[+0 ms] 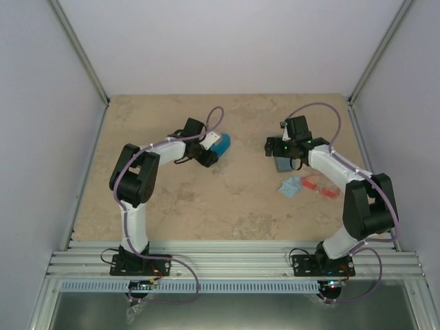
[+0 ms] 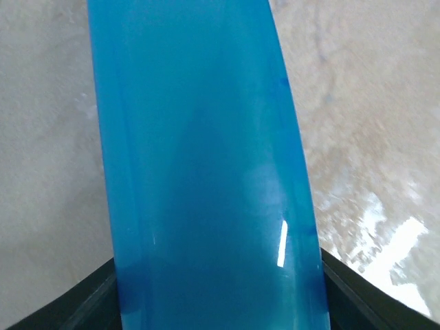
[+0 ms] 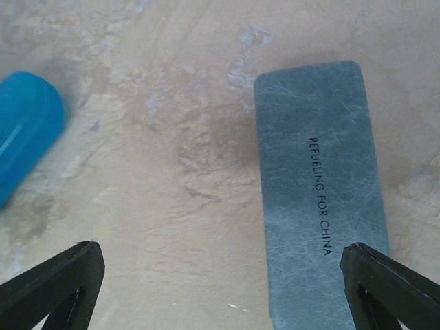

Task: Organize the sunglasses
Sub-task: Move the sunglasses case at the center of the board.

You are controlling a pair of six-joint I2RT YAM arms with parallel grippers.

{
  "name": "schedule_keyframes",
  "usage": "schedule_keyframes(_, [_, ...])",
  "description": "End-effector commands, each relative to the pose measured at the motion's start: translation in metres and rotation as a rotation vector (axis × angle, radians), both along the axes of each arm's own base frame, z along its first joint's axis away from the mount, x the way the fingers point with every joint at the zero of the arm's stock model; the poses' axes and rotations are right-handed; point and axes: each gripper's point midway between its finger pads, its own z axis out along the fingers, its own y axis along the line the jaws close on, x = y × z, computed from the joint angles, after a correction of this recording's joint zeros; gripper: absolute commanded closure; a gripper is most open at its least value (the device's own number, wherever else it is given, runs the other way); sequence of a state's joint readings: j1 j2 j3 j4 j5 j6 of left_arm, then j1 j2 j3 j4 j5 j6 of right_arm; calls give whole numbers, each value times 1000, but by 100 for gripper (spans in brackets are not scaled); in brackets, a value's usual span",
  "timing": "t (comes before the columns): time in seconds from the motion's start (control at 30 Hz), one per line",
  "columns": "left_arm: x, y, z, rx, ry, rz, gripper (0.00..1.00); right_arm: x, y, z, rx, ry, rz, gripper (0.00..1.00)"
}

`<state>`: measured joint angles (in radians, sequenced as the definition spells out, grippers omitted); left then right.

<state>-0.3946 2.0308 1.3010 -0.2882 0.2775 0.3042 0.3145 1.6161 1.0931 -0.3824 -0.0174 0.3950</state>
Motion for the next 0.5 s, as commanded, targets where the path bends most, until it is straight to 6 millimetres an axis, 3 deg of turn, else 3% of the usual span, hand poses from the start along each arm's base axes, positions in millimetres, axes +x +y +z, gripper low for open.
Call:
schedule_keyframes(0.0, [-16, -13, 20, -70, -28, -70, 41, -6, 9, 21, 80, -29, 34, 4])
schedule_keyframes(0.1, [-31, -23, 23, -64, -45, -103, 42, -9, 17, 27, 121, -35, 63, 4])
schedule_keyframes(0.27, [-72, -54, 19, -24, -44, -200, 41, -14, 22, 28, 155, -27, 78, 5])
schedule_keyframes(0.47, [-116, -68, 13, -6, -17, -280, 39, -17, 27, 27, 194, -21, 91, 5])
